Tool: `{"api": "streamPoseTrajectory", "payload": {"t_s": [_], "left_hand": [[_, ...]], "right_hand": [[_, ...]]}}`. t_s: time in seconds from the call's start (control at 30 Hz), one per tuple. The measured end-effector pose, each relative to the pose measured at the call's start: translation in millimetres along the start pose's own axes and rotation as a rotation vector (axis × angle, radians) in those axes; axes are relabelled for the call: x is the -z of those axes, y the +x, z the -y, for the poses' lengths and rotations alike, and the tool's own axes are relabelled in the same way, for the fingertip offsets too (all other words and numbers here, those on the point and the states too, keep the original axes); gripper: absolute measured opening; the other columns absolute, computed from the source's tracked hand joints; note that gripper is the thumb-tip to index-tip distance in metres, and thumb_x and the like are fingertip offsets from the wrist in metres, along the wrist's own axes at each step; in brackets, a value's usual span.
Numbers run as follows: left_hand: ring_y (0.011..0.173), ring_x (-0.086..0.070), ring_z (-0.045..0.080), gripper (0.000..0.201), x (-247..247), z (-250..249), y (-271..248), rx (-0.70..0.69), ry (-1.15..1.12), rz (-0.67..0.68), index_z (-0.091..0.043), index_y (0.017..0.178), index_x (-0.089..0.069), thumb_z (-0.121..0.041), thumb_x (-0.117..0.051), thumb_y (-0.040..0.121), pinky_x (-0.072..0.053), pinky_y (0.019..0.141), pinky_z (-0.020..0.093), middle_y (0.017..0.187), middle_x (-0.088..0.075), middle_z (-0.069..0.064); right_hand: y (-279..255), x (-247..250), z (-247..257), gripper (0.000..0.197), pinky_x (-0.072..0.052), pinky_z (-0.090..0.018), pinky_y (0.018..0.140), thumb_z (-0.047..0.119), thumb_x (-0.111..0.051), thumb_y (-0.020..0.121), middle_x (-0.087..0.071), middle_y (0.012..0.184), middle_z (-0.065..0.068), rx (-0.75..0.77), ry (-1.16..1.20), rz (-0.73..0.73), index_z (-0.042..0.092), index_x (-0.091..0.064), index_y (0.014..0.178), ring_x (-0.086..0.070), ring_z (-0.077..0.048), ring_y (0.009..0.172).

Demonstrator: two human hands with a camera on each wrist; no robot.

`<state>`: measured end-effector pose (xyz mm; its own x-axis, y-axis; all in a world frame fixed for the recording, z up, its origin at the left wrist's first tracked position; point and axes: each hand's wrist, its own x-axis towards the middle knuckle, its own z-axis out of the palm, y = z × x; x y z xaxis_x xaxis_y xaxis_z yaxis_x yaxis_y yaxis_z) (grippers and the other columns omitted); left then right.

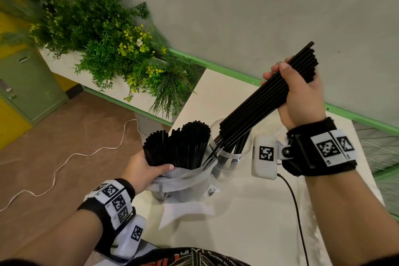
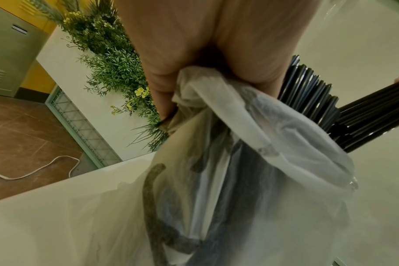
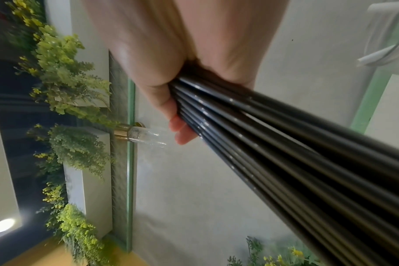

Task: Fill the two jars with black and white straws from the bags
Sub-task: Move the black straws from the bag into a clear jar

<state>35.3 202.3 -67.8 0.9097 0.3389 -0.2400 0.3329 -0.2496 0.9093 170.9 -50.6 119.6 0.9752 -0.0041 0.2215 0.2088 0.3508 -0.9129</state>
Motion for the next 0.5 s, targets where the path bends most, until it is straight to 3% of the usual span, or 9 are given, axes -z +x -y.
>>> {"api": "streamPoseTrajectory", "payload": {"t_s": [0.23,0.37,0.5], "left_hand": [[0.096,-0.062,0.017,0.04,0.9,0.6,0.1,0.005,0.019,0.006,-0.026,0.096,-0.057,-0.018,-0.085,0.068,-0.046,0.08,0.027,0.096,-0.066,-0.006],[0.096,-0.063,0.018,0.042,0.5,1.5,0.2,0.023,0.009,-0.003,-0.023,0.099,-0.059,-0.017,-0.085,0.067,-0.048,0.082,0.029,0.098,-0.067,-0.003],[0.095,-0.062,0.017,0.041,0.2,-1.3,-0.4,0.027,-0.001,-0.004,-0.029,0.093,-0.056,-0.016,-0.085,0.067,-0.048,0.084,0.031,0.096,-0.066,-0.007]], "right_hand": [[0.6,7.1,-22.0,0.011,-0.053,-0.04,0.081,0.001,-0.054,0.093,-0.065,0.079,-0.003,0.093,-0.081,-0.033,0.012,-0.052,0.096,-0.065,-0.025,0.08],[-10.9,12.0,-52.4,0.009,-0.054,-0.04,0.086,0.007,-0.061,0.091,-0.07,0.09,-0.009,0.006,-0.292,0.032,0.006,-0.058,0.099,-0.068,-0.027,0.093],[-28.1,16.3,-84.2,0.015,-0.055,-0.026,0.071,0.003,-0.067,0.085,-0.071,0.098,-0.016,-0.137,-0.389,0.059,-0.003,-0.064,0.098,-0.067,-0.021,0.089]]}}
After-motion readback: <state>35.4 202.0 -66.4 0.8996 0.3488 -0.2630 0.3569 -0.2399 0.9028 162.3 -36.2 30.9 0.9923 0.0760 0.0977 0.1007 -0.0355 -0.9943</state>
